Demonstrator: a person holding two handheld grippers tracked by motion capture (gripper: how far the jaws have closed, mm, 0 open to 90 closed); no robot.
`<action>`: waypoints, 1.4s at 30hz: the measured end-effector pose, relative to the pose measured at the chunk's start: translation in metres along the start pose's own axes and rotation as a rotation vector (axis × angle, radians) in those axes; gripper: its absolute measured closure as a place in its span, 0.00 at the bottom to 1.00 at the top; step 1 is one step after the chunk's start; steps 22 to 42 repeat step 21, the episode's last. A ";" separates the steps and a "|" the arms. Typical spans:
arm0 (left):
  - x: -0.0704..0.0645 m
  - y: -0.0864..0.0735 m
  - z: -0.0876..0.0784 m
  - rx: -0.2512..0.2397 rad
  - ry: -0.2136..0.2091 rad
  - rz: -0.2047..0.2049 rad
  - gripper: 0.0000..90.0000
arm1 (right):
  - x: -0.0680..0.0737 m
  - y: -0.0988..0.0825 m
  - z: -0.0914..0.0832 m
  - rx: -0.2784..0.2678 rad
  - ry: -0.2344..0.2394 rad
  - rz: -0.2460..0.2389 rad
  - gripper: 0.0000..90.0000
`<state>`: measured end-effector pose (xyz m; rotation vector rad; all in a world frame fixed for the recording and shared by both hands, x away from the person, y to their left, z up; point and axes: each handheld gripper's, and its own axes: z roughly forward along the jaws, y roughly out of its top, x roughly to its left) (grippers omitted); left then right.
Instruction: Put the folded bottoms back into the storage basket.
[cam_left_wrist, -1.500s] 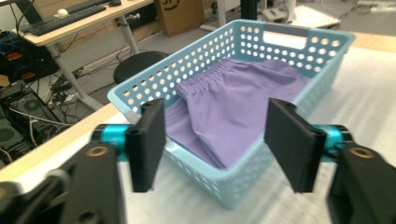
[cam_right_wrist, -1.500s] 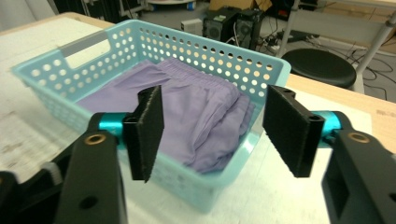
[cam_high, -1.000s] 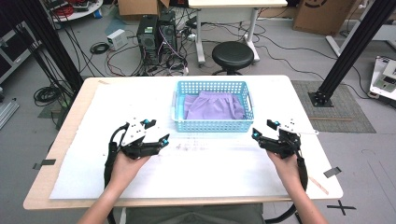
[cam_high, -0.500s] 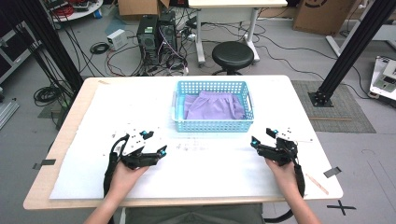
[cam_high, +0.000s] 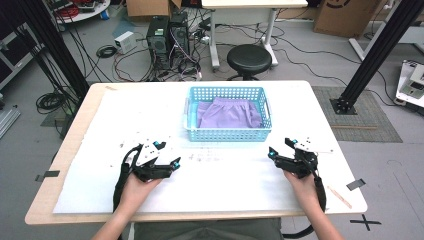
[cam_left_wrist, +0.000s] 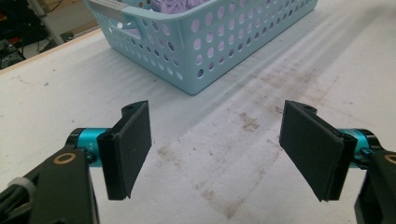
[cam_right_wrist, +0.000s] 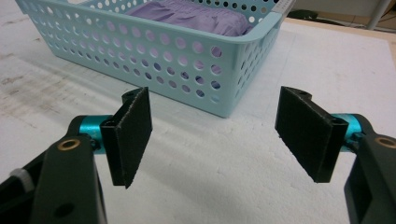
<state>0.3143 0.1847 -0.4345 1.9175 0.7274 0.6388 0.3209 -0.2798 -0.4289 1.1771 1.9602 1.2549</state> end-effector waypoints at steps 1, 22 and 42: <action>0.000 0.000 0.000 -0.003 -0.002 0.001 0.28 | 0.000 0.000 0.000 0.002 0.000 0.000 0.31; -0.001 0.000 0.000 0.008 0.010 0.012 0.28 | 0.000 0.000 0.000 0.004 -0.012 -0.011 0.31; -0.001 0.000 0.000 0.008 0.010 0.012 0.28 | 0.000 0.000 0.000 0.004 -0.012 -0.011 0.31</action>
